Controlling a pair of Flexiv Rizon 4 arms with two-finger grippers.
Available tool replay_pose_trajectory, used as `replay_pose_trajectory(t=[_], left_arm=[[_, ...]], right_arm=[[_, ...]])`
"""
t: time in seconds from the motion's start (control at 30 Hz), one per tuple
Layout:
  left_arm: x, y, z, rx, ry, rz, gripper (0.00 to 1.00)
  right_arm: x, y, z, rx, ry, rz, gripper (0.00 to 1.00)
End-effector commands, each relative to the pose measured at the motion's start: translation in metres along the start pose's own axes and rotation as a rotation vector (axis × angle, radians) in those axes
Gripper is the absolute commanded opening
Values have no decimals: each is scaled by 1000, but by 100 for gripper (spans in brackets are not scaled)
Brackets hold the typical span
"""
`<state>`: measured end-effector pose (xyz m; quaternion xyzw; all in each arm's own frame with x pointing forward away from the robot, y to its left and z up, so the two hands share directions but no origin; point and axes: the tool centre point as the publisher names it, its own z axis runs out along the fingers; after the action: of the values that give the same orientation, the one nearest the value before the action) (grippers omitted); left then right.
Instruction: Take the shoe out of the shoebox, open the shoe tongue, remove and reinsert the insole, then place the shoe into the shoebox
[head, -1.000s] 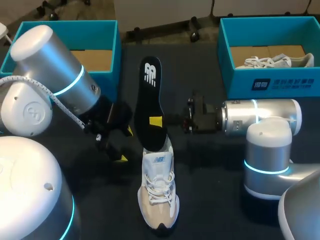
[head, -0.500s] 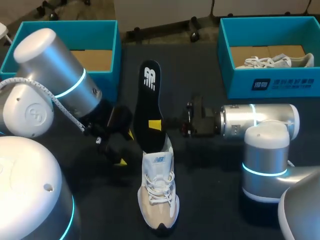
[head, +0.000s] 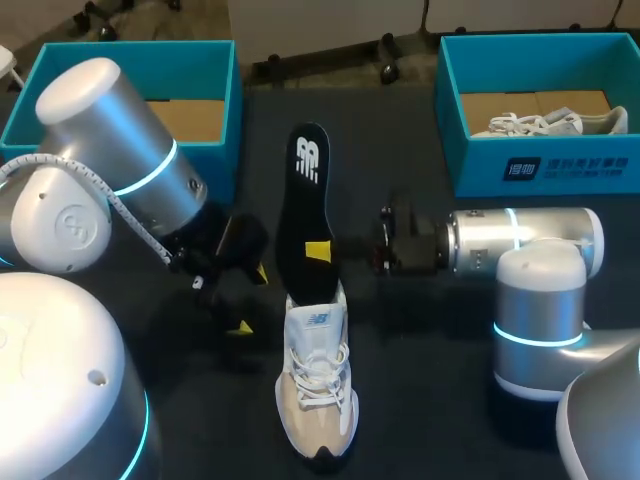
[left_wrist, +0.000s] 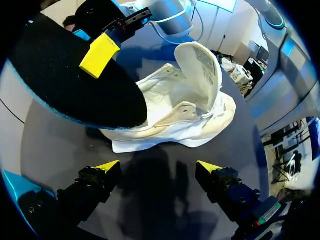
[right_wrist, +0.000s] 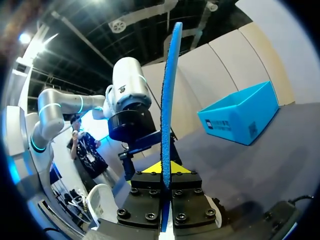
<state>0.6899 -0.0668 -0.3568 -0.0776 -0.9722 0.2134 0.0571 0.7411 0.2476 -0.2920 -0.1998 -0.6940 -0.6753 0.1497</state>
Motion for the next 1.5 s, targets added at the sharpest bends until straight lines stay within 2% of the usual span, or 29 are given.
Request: replay_pose_trajectory(t=[0.03,0.17,0.53,0.7,1.07,1.5], left_arm=[[-2,-3,4,-4,5,7,100],[-2,-6,4,-34,-4,11,100],[-2,-7,6,-35,1,16,100],[-3,-8,14,-42,-9,3,100],[-5,-15,13,-34,-72,-18,100],[-5,-17,14,-43,-75,-18,100]], right_arm=[[-2,-5,-2,2,7,5,0],[0,-14,-5,-9,19,-2,0],[0,-14,-5,-9,19,-2,0],[-6,-15,-6,-11,21,22,0],[-14,-20,-11,-14,15,79,0],[-7,-33,-15,-34,28,89,0]])
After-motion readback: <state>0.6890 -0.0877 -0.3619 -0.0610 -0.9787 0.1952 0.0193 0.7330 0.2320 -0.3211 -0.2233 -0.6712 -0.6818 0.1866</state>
